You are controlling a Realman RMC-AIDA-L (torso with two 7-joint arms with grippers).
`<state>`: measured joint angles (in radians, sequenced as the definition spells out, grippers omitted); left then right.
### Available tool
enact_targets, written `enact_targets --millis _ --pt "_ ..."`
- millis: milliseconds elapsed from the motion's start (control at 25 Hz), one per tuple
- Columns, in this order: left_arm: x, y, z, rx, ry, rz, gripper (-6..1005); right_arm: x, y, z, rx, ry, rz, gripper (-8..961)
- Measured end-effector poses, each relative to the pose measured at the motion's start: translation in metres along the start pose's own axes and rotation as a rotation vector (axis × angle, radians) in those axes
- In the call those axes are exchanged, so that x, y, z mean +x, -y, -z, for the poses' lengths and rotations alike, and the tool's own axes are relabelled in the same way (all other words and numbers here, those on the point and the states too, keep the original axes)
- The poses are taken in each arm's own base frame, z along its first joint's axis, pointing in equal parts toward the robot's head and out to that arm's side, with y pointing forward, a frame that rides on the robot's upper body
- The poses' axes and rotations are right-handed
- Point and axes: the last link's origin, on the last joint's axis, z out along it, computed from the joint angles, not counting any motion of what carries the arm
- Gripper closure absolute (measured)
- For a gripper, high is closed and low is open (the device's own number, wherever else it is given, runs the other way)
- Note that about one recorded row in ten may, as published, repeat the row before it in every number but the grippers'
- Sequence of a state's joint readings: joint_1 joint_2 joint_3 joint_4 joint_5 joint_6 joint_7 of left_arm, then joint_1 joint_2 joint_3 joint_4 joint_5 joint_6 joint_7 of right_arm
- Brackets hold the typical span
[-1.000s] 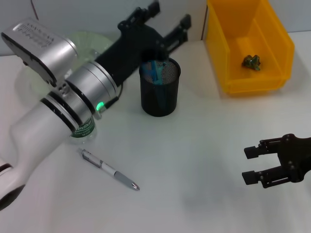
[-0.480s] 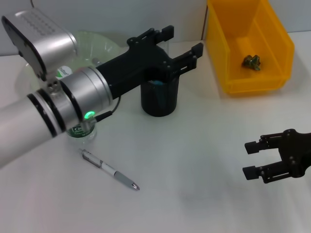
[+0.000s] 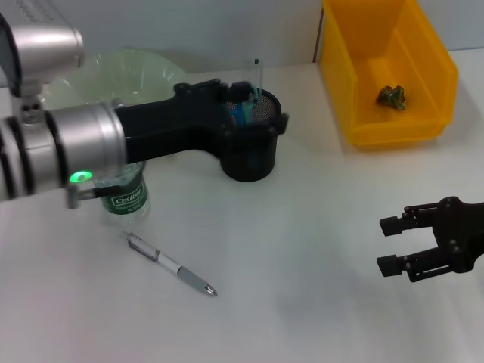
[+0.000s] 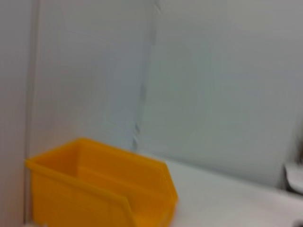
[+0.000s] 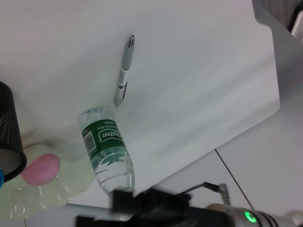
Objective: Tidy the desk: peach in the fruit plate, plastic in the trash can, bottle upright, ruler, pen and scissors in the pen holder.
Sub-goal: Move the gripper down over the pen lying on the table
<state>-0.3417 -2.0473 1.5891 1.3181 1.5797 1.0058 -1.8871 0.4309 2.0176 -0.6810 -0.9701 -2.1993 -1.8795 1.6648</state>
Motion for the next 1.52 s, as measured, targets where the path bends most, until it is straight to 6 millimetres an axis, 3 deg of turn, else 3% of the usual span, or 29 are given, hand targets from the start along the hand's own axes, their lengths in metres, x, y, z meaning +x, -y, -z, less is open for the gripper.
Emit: enact_targets --millis 120,320,680,1000,1520 --pt "0.009 0.001 0.018 -0.03 0.131 -0.112 223 0.0 0.001 0.002 0.005 -0.002 0.002 145" --pt "0.017 0.003 0.032 -0.076 0.31 -0.297 222 0.0 0.001 0.005 0.016 -0.004 -0.001 145" --pt "0.026 0.0 0.036 -0.215 0.453 -0.551 222 0.005 0.002 0.009 0.027 0.009 -0.048 147" --pt "0.024 0.001 0.013 -0.301 0.661 -0.773 227 0.013 0.0 0.013 0.033 0.009 -0.164 146" --pt "-0.002 -0.008 -0.024 -0.452 0.949 -1.114 239 0.03 -0.001 0.01 0.027 0.03 -0.282 147"
